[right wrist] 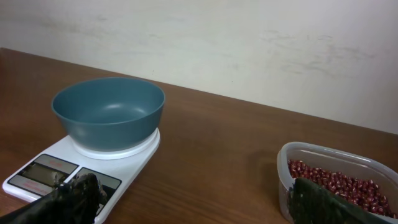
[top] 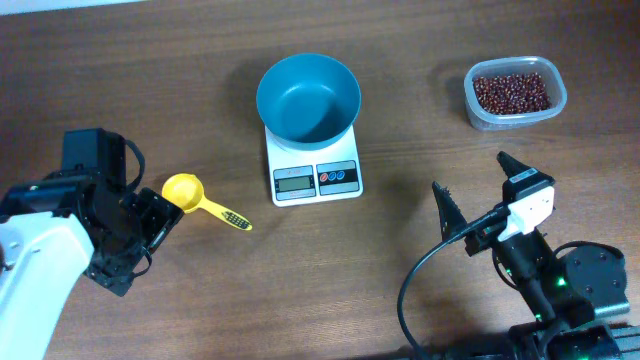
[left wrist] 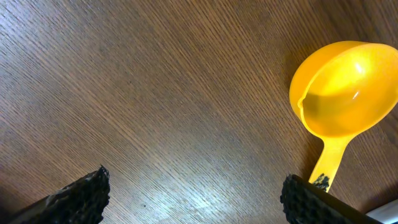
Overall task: Scoop item into bowl and weigh 50g on scale
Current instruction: 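Close the left gripper on the yellow scoop near its cup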
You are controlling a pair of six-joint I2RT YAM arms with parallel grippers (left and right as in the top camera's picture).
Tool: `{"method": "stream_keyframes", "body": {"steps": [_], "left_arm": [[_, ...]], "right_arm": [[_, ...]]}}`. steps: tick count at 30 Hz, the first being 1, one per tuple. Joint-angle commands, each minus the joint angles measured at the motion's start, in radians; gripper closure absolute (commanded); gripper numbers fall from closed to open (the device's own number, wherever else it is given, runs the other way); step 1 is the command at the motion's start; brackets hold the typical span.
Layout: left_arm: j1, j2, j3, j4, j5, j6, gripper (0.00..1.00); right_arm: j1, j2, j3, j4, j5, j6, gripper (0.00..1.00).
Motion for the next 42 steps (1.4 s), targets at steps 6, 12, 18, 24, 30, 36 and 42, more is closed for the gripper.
{"method": "stream_keyframes", "body": {"steps": [6,12,18,24,30,36,42], "left_arm": [[0.005,0.007,-0.010,0.007,-0.045,-0.013,0.05],[0.005,0.007,-0.011,0.032,-0.045,-0.013,0.07],[0.005,0.007,-0.031,0.076,-0.041,-0.013,0.08],[0.005,0.061,-0.040,0.233,0.015,-0.014,0.09],[0.005,0.283,-0.040,0.376,0.090,-0.014,0.24],[0.005,0.342,-0.040,0.425,0.103,-0.014,0.62],[0.005,0.333,-0.036,0.419,0.204,0.023,1.00]], "right_arm": [[0.008,-0.006,-0.006,-0.003,-0.002,0.001,0.01],[0.008,-0.006,-0.006,-0.003,-0.002,0.001,0.01],[0.008,-0.006,-0.006,-0.003,-0.002,0.001,0.01],[0.008,-0.006,-0.006,-0.003,-0.002,0.001,0.01],[0.008,-0.006,-0.006,-0.003,-0.002,0.001,0.01],[0.008,-0.006,-0.006,-0.003,-0.002,0.001,0.01],[0.008,-0.006,-0.006,-0.003,-0.002,0.001,0.01]]}}
